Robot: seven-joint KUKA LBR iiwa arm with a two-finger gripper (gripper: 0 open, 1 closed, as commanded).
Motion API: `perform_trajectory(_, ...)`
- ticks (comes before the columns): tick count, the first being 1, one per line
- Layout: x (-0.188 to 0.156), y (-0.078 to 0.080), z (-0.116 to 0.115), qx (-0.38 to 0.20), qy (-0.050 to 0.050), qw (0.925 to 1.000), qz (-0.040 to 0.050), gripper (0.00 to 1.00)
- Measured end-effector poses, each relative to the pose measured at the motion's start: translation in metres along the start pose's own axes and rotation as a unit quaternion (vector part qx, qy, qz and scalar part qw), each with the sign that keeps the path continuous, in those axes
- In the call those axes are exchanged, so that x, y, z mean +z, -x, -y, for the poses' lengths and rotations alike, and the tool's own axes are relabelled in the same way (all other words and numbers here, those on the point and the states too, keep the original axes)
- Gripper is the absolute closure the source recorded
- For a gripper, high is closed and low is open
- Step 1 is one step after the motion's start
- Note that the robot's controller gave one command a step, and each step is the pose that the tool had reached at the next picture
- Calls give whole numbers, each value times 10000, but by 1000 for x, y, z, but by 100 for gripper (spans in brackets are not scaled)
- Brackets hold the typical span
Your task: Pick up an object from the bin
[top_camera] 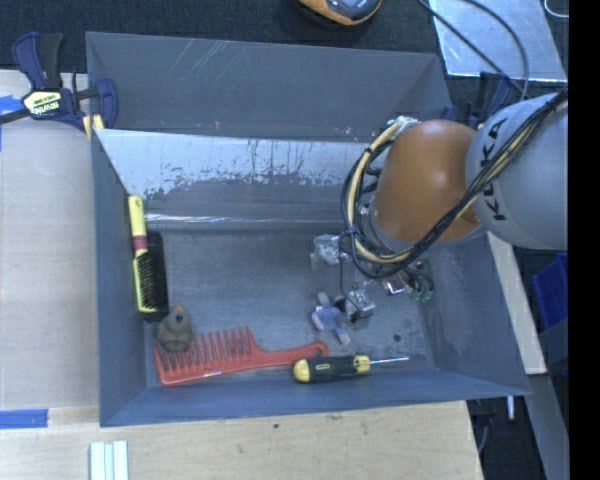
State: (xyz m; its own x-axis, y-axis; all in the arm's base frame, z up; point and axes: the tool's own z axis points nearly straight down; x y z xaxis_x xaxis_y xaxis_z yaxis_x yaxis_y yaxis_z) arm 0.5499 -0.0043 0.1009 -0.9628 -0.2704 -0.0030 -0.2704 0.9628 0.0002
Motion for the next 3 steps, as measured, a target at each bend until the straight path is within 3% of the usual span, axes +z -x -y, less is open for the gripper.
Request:
perform_trajectory(1, 30, 8, 7, -931, -20, 9956, 31, 0)
perform_trajectory(2, 29, -9, 7, -29, -4, 10000, 30, 100)
perform_trajectory(3, 29, -9, 7, -31, -5, 10000, 31, 100)
